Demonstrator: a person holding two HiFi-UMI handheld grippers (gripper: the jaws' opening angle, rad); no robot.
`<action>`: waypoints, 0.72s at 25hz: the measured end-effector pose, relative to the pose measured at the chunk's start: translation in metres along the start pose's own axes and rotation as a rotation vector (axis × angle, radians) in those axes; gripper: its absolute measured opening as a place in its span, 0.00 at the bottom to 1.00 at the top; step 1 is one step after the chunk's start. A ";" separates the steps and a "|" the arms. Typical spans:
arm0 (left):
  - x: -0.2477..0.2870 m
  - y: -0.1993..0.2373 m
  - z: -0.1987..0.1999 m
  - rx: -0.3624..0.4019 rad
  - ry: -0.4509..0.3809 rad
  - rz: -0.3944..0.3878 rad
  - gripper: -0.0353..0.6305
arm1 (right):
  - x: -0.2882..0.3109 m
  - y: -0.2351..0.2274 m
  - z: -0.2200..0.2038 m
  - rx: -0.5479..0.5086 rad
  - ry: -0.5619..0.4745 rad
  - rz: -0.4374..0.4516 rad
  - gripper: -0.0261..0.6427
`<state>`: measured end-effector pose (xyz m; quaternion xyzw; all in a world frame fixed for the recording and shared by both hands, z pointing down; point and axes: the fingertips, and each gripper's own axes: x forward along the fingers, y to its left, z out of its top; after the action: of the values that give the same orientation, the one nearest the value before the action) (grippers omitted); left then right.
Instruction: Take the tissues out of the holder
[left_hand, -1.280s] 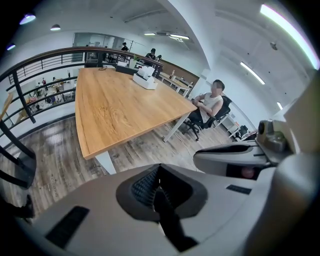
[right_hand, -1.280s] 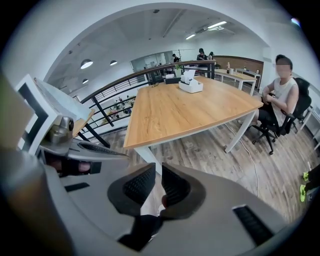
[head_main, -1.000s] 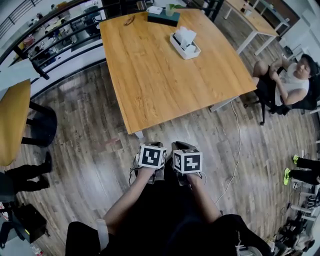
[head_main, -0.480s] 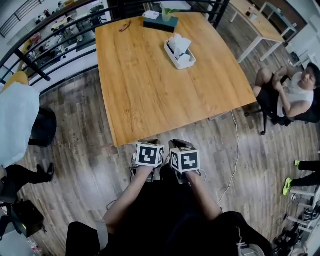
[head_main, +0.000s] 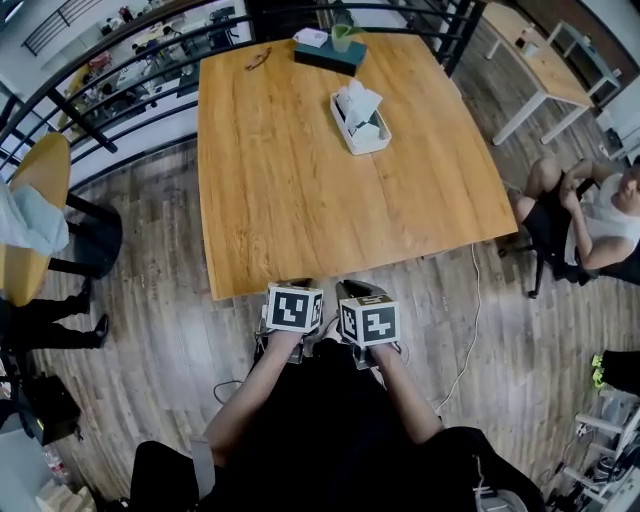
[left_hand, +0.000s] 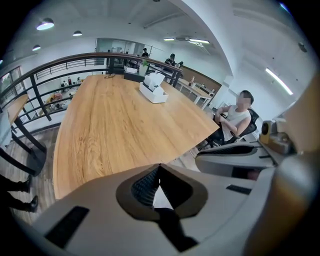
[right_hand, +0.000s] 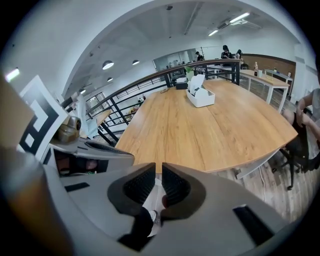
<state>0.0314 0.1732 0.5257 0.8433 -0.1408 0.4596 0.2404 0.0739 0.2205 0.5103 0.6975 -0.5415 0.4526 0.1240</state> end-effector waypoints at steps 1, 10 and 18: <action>0.001 -0.002 0.001 -0.003 0.003 0.007 0.06 | 0.001 -0.004 0.001 -0.001 0.003 0.009 0.09; 0.009 0.006 0.007 -0.042 0.020 0.056 0.06 | 0.021 -0.009 0.012 0.004 0.021 0.076 0.11; 0.033 0.008 0.040 -0.040 0.000 -0.001 0.06 | 0.037 -0.024 0.037 -0.007 0.026 0.017 0.11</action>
<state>0.0738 0.1447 0.5367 0.8384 -0.1496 0.4564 0.2577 0.1138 0.1811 0.5256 0.6865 -0.5473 0.4607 0.1298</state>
